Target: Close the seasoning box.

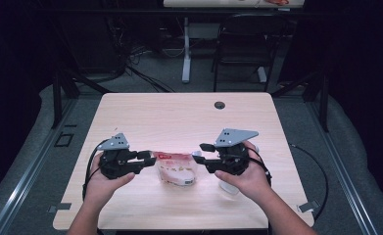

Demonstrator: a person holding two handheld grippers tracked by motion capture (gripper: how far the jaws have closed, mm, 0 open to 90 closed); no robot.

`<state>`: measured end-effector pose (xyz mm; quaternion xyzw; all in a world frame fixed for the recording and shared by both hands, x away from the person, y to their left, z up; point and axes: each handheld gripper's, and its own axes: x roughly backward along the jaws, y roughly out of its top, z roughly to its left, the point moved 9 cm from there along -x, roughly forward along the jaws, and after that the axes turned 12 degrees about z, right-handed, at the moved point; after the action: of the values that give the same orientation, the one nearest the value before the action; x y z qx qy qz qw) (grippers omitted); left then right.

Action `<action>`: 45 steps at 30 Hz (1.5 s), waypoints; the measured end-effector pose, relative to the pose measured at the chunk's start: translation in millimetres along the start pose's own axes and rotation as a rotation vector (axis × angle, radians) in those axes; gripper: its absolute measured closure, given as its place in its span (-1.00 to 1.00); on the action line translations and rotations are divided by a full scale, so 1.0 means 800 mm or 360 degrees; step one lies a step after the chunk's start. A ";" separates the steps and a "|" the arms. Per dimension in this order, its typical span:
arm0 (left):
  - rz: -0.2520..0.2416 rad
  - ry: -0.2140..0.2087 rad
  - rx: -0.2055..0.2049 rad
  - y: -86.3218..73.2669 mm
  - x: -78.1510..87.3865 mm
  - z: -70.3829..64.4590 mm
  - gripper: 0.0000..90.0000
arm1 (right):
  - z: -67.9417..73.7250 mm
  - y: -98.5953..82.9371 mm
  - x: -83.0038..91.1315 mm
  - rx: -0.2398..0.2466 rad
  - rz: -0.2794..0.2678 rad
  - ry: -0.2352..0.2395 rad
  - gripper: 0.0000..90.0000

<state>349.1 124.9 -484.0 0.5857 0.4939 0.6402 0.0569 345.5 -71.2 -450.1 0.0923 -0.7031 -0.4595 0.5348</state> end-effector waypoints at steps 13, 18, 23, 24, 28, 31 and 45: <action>-0.0022 0.0014 0.0029 -0.006 0.015 0.011 0.41 | 0.007 0.019 0.004 0.0104 0.0134 -0.0002 0.34; -0.0020 0.0055 0.0038 -0.008 0.021 0.019 0.44 | 0.003 0.027 0.003 0.0113 0.0177 -0.0020 0.40; -0.0065 0.0091 0.0056 -0.006 0.031 0.023 0.48 | 0.001 0.037 0.002 0.0137 0.0174 -0.0064 0.38; -0.0069 0.0099 0.0064 -0.006 0.033 0.025 0.45 | 0.001 0.039 0.002 0.0138 0.0172 -0.0070 0.36; -0.0107 0.0093 0.0105 -0.005 0.039 0.029 0.41 | 0.002 0.044 -0.001 0.0166 0.0177 -0.0074 0.32; -0.0103 0.0097 0.0099 -0.007 0.042 0.032 0.41 | 0.002 0.046 -0.005 0.0180 0.0187 -0.0084 0.32; -0.0062 0.0141 0.0058 -0.011 0.042 0.034 0.51 | 0.018 0.056 -0.024 0.0268 0.0253 -0.0004 0.54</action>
<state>355.9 166.8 -471.4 0.5478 0.5188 0.6553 0.0369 357.6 -26.1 -429.8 0.0803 -0.7450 -0.3550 0.5590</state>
